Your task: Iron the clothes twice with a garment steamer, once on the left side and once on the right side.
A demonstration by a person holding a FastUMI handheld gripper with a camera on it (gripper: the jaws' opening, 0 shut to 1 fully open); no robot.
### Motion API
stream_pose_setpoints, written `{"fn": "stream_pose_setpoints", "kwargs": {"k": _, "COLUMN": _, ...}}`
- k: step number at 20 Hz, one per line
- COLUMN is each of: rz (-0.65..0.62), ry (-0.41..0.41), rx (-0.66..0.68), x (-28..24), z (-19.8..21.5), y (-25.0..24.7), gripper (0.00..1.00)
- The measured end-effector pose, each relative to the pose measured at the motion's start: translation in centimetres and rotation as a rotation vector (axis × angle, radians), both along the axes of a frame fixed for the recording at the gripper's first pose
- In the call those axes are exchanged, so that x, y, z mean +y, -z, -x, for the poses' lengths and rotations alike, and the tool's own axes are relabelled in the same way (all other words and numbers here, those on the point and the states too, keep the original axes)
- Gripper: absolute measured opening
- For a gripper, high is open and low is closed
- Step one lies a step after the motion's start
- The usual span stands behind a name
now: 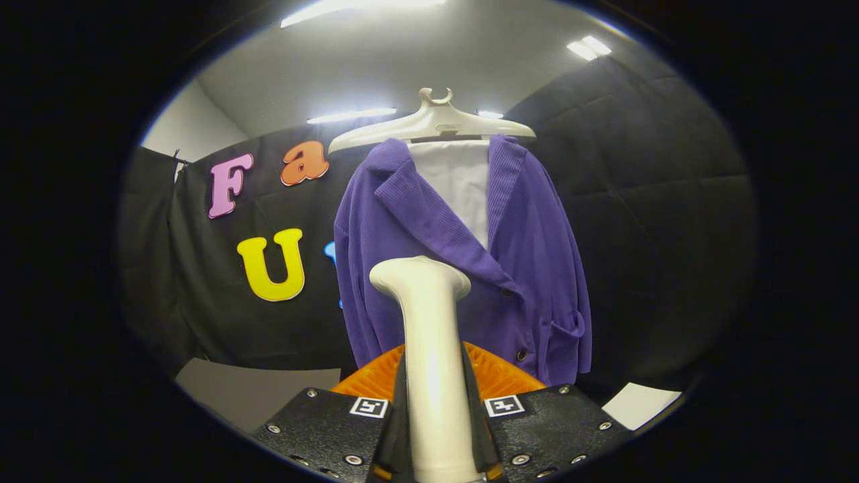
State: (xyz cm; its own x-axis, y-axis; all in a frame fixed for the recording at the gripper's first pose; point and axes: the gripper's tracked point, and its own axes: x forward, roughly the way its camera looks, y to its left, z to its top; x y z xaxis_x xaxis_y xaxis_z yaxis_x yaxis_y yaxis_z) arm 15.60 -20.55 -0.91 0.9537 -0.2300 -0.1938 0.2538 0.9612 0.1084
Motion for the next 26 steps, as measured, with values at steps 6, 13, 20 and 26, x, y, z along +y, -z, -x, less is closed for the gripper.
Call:
{"fn": "stream_pose_setpoints", "kwargs": {"k": 6, "rz": 0.042, "ry": 0.009, "rx": 0.118, "x": 0.5, "z": 0.9, "y": 5.6, "gripper": 0.38}}
{"fn": "stream_pose_setpoints", "kwargs": {"k": 13, "rz": 0.008, "ry": 0.034, "rx": 0.178, "x": 0.2, "z": 2.5, "y": 10.2, "gripper": 0.38}}
{"fn": "stream_pose_setpoints", "kwargs": {"k": 20, "rz": -0.007, "ry": 0.068, "rx": 0.248, "x": -0.2, "z": 3.4, "y": 13.7, "gripper": 0.38}}
{"fn": "stream_pose_setpoints", "kwargs": {"k": 26, "rz": -0.053, "ry": 0.086, "rx": 0.239, "x": -0.2, "z": 4.4, "y": 15.1, "gripper": 0.38}}
